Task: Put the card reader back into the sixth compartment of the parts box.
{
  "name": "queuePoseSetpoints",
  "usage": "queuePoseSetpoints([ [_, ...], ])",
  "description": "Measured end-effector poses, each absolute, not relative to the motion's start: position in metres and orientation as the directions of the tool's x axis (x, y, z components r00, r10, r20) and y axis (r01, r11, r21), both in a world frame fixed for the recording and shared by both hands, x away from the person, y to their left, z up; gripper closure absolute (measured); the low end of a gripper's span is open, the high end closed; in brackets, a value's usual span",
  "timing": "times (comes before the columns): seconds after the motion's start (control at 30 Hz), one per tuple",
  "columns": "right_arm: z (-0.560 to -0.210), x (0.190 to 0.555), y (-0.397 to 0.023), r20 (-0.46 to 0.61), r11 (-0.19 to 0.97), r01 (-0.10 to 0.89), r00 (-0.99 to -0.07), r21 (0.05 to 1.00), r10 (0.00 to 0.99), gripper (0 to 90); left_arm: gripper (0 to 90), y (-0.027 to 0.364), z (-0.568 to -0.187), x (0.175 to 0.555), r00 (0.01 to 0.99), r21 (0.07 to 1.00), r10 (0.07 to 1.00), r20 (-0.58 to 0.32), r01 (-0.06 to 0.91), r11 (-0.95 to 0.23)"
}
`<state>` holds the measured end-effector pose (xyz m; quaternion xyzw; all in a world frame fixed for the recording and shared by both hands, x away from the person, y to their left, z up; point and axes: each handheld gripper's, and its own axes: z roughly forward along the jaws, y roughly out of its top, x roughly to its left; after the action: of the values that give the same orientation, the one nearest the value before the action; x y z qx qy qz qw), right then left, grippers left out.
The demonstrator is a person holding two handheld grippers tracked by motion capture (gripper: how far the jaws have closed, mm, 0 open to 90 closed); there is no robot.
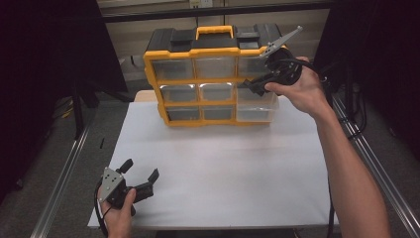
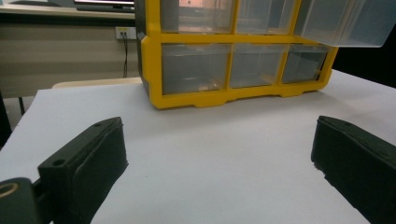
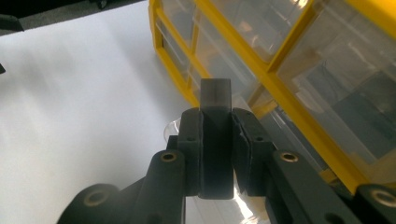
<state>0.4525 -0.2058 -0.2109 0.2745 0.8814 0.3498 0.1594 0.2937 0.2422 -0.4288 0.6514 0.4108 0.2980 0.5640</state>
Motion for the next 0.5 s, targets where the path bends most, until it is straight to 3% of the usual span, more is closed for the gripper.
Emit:
queuePoseSetpoints([
  [0.5,-0.228,0.474,-0.205,-0.063,0.636,0.456,-0.78,0.623,0.622,73.8,3.3,0.242,-0.429,0.294,0.483,0.979,0.873,-0.065,0.199,-0.037],
])
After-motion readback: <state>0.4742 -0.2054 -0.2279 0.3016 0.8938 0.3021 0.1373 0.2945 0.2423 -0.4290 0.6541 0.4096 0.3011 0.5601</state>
